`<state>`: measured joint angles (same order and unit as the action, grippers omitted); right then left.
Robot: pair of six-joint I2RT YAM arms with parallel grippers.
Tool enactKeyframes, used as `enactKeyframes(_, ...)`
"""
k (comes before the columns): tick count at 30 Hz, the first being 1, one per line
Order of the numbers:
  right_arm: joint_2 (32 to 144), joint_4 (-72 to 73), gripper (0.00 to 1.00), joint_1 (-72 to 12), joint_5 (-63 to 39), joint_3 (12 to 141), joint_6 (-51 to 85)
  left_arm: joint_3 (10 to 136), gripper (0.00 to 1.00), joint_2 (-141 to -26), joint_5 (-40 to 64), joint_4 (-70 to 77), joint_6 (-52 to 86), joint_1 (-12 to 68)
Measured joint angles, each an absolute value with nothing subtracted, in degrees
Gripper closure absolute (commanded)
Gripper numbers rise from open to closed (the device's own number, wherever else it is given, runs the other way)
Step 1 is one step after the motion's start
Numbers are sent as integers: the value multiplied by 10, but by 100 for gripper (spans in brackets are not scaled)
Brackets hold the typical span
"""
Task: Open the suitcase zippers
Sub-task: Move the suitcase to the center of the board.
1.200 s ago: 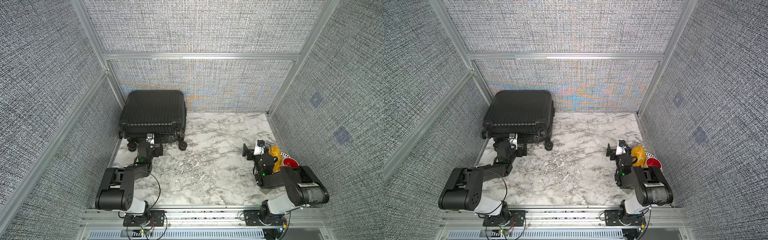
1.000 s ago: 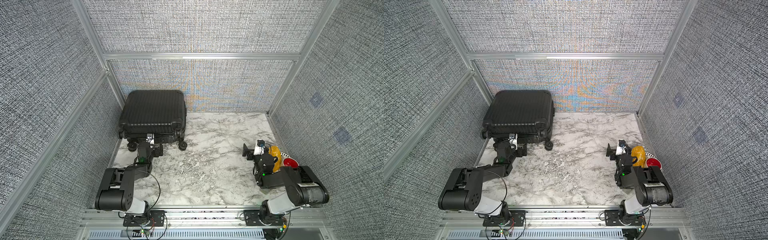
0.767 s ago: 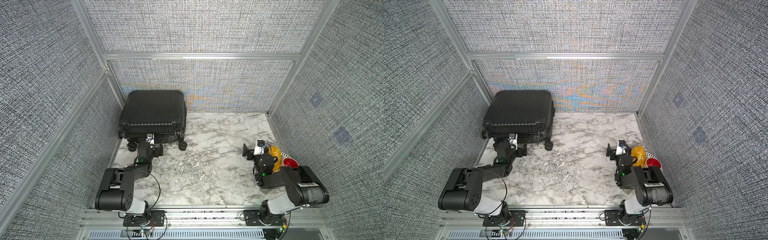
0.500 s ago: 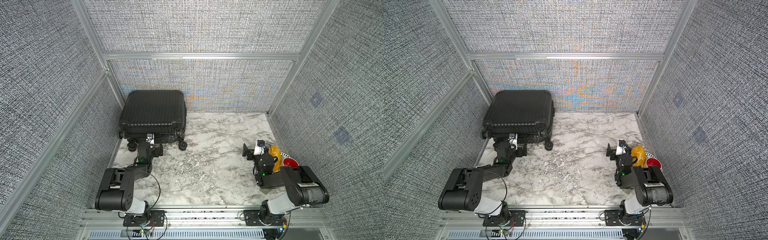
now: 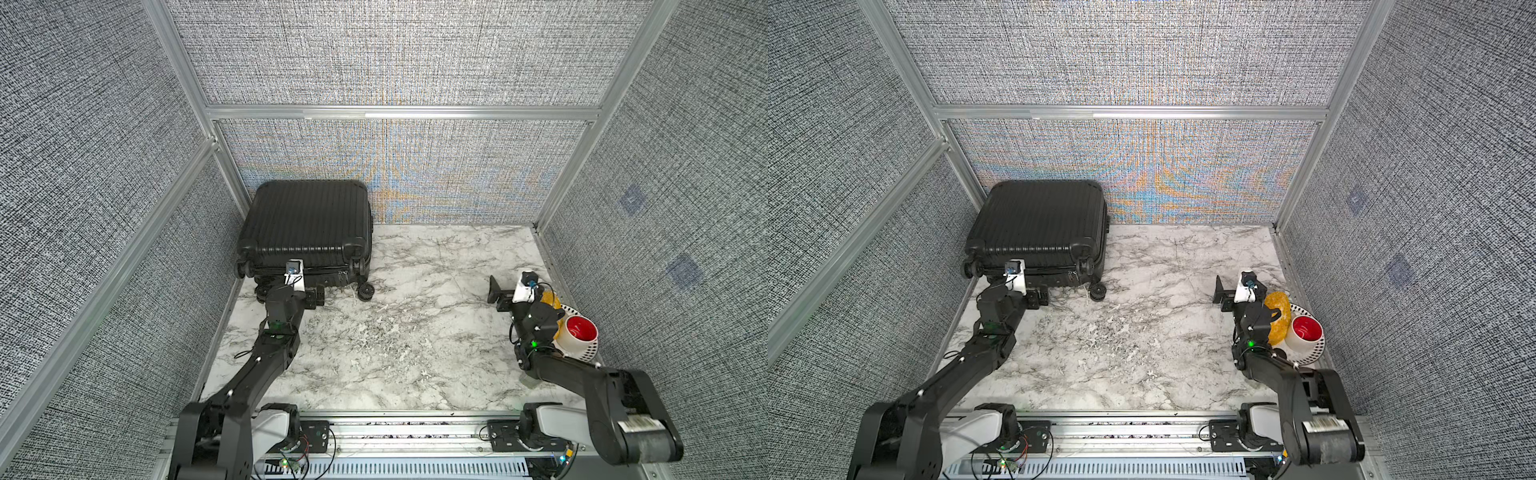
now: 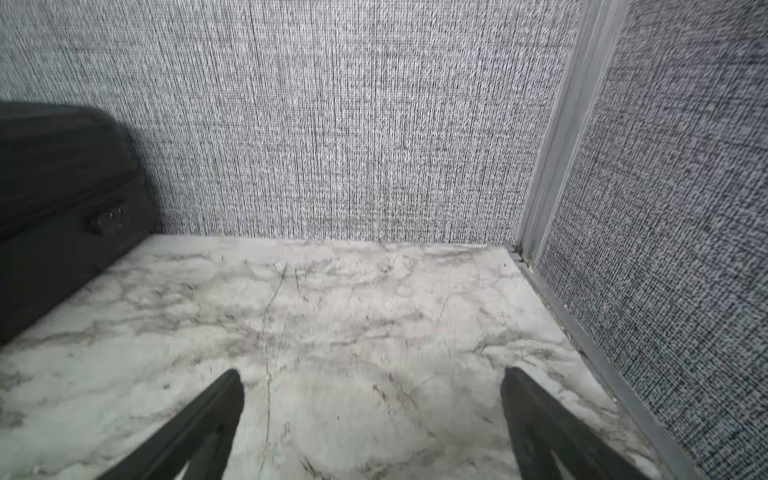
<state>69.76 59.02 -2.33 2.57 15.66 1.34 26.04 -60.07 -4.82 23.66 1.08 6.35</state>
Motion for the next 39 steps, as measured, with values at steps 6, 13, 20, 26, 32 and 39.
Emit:
enactKeyframes(6, 624, 505, 2, -24, -25, 167, 83, 317, 0, -497, -138, 62, 139, 66)
enactKeyframes(13, 602, 397, 2, -30, -88, 236, 218, 408, 1, -503, -169, -115, 283, 67)
enactKeyframes(20, 675, 328, 2, -102, -178, 290, 258, 472, 1, -557, -99, -193, 291, 136)
enactKeyframes(26, 741, 317, 2, -261, -148, 321, 237, 477, 1, -554, -105, -230, 305, 136)
enactKeyframes(32, 850, 326, 2, -378, -91, 401, 220, 537, 1, -559, -106, -269, 314, 56)
enactKeyframes(39, 945, 259, 6, -457, -18, 595, 226, 669, 0, -622, -136, -355, 291, -84)
